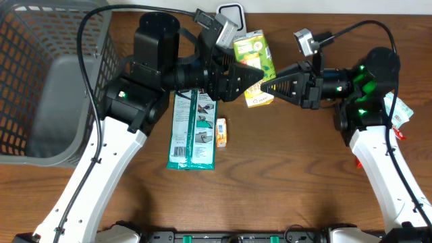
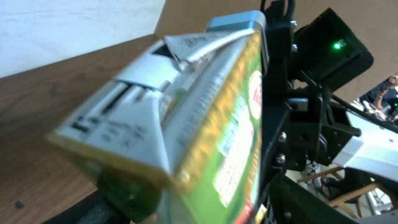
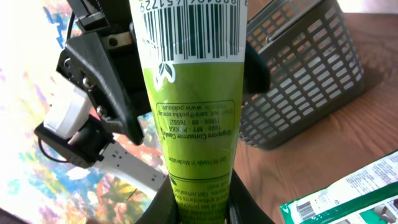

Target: Scan the item barcode

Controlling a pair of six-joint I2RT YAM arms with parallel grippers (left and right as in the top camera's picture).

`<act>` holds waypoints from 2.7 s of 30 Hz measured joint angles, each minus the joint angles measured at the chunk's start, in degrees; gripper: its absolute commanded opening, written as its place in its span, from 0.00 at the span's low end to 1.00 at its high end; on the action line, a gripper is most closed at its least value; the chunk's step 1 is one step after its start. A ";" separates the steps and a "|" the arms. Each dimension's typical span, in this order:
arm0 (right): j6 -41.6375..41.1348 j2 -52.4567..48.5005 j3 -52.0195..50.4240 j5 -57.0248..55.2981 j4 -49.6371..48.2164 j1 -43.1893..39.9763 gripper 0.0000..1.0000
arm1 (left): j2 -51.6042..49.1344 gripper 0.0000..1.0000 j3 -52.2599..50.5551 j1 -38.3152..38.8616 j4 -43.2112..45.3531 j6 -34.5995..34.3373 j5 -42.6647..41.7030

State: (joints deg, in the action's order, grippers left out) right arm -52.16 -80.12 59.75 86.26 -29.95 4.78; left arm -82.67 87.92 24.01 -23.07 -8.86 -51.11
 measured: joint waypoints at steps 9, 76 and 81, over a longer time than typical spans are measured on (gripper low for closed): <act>-0.13 0.00 0.00 -3.26 -0.15 0.17 0.01 | -0.39 0.61 0.00 -0.24 0.31 -0.09 -1.22; 13.60 0.20 -1.42 -7.08 22.45 -7.19 0.58 | -5.77 0.19 21.75 -2.08 -31.10 -1.38 30.47; 27.17 0.11 -2.32 -28.17 48.83 -3.93 0.57 | -12.79 0.14 35.87 -2.08 -43.36 -0.85 36.35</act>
State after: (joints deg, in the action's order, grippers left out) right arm -24.99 -80.01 57.43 58.08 18.87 0.84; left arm -95.46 123.79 21.93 -66.43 -9.72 -14.76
